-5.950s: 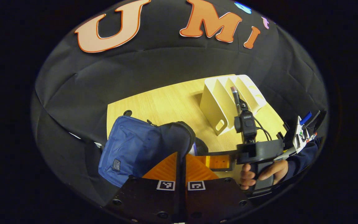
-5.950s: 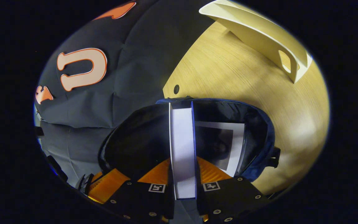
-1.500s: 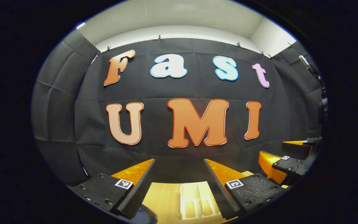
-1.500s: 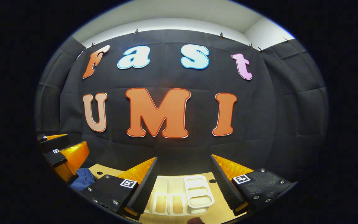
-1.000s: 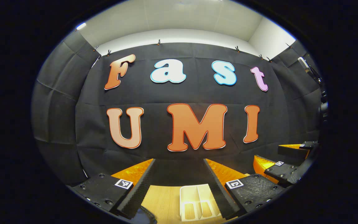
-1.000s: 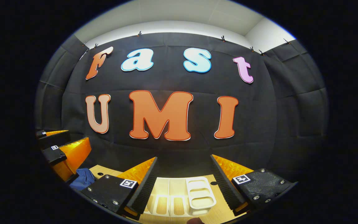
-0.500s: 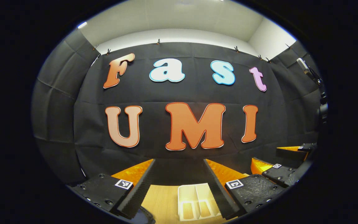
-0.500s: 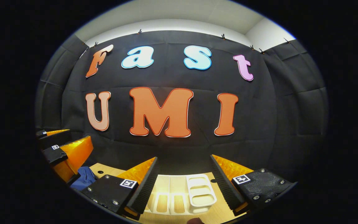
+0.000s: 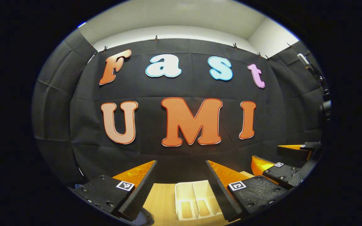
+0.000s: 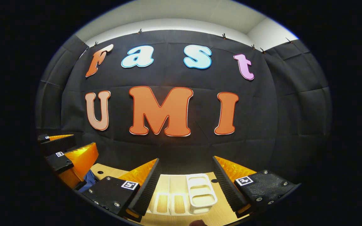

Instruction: Open the schoolbag, grab two books from the bookshelf and put them into the schoolbag.

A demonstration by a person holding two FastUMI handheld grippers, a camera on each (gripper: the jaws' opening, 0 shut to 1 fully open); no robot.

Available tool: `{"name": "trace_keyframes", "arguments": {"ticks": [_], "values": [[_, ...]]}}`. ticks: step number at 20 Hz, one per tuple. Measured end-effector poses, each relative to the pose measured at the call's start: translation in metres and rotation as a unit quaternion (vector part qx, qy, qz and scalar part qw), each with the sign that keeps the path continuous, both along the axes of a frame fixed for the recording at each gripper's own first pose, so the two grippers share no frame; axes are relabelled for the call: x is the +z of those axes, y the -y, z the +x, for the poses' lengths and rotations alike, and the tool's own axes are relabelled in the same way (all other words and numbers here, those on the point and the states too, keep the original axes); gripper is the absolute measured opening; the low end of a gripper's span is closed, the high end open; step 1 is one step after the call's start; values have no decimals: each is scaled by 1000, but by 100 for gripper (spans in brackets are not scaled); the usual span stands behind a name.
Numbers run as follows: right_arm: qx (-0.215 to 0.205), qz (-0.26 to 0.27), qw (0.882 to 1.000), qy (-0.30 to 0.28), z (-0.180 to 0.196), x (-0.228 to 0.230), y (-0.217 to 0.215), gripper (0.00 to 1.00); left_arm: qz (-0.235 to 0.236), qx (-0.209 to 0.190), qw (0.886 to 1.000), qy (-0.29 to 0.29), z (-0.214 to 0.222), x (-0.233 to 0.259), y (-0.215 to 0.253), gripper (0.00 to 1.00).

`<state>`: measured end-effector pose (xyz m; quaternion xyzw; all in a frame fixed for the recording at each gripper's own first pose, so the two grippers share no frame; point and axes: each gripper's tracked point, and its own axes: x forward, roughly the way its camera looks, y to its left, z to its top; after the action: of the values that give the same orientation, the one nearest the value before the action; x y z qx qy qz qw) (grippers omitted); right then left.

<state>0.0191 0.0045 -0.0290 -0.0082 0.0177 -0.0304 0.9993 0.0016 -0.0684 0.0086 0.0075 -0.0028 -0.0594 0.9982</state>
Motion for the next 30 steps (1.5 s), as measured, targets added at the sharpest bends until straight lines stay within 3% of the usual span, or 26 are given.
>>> {"name": "trace_keyframes", "arguments": {"ticks": [30], "values": [[20,-26,999,12,-17,8,2,96,9,22,1000,-6,-23,-2,-6,93]]}}
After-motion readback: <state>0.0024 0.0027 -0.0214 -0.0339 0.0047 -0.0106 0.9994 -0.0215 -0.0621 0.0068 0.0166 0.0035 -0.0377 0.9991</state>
